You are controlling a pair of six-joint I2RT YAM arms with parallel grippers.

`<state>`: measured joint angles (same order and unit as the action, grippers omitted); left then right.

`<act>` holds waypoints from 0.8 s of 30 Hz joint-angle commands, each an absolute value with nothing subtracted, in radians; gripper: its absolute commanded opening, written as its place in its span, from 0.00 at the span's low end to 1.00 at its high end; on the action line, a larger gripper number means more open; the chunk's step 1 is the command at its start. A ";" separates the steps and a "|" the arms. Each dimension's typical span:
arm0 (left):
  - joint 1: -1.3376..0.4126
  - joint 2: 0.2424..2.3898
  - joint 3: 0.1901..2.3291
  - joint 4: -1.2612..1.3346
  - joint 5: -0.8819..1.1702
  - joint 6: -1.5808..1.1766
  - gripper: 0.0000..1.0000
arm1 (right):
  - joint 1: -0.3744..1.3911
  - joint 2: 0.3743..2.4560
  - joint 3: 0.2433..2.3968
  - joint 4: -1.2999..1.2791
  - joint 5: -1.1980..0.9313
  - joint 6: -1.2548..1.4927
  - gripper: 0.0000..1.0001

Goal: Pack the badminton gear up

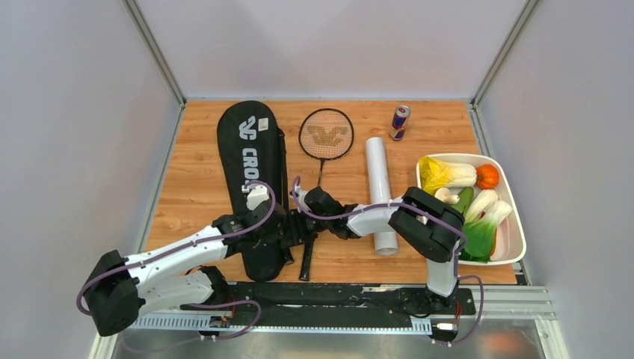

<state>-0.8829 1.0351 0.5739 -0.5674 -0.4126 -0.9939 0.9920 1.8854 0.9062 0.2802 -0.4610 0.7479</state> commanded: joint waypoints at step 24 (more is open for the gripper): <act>-0.883 0.701 0.346 -0.387 -0.322 -1.208 0.00 | 1.018 2.008 0.901 0.798 -0.393 1.100 0.00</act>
